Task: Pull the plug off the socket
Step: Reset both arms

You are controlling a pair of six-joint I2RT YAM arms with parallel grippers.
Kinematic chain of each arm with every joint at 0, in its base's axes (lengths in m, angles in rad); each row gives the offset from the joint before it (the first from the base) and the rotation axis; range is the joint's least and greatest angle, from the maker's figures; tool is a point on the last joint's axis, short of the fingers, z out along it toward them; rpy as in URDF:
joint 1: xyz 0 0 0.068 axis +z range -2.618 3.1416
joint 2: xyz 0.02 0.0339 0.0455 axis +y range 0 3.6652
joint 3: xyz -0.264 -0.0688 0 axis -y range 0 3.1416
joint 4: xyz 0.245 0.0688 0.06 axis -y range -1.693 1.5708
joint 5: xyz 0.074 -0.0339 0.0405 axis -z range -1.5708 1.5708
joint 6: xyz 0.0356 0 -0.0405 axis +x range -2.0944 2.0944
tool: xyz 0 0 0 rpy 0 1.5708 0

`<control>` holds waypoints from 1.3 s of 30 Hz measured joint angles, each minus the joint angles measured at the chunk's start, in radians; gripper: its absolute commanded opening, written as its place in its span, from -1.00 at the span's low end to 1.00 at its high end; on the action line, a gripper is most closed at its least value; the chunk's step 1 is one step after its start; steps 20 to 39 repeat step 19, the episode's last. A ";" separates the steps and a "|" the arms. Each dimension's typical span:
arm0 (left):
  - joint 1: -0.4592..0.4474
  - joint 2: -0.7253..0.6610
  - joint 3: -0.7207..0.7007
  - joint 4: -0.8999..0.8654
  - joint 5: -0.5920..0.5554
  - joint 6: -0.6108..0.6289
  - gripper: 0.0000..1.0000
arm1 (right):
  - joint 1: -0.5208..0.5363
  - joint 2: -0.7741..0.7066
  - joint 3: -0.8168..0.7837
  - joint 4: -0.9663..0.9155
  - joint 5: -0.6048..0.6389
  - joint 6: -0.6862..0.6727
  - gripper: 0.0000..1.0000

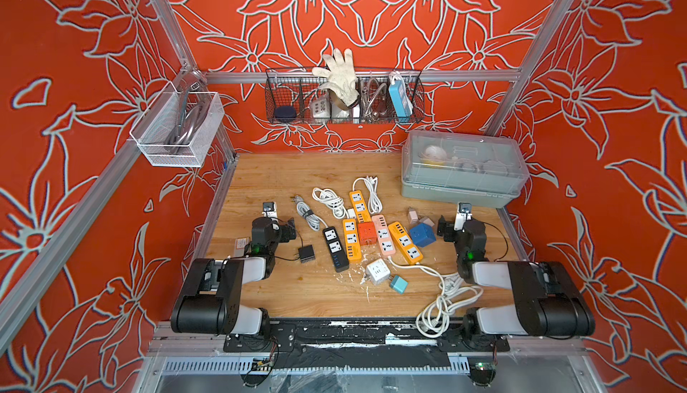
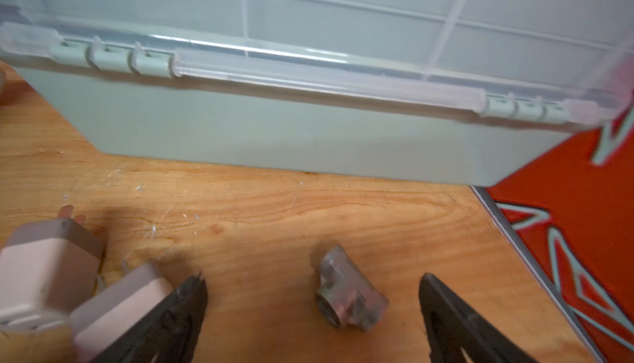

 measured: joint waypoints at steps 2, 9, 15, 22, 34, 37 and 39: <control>0.000 0.000 0.000 0.002 0.000 0.000 0.96 | 0.000 0.000 -0.013 0.014 0.017 0.003 1.00; 0.000 0.000 0.000 0.003 0.000 0.000 0.96 | 0.000 -0.001 -0.022 0.078 0.035 0.013 1.00; 0.000 0.000 0.000 0.004 0.000 0.000 0.96 | 0.000 -0.001 -0.028 0.096 0.043 0.015 0.99; 0.000 0.000 0.000 0.004 0.000 0.000 0.96 | 0.000 -0.001 -0.027 0.092 0.047 0.016 1.00; 0.000 0.000 0.000 0.004 0.000 0.000 0.96 | 0.000 -0.001 -0.027 0.092 0.047 0.016 1.00; 0.000 0.000 0.000 0.004 0.000 0.000 0.96 | 0.000 -0.001 -0.027 0.092 0.047 0.016 1.00; 0.000 0.000 0.000 0.004 0.000 0.000 0.96 | 0.000 -0.001 -0.027 0.092 0.047 0.016 1.00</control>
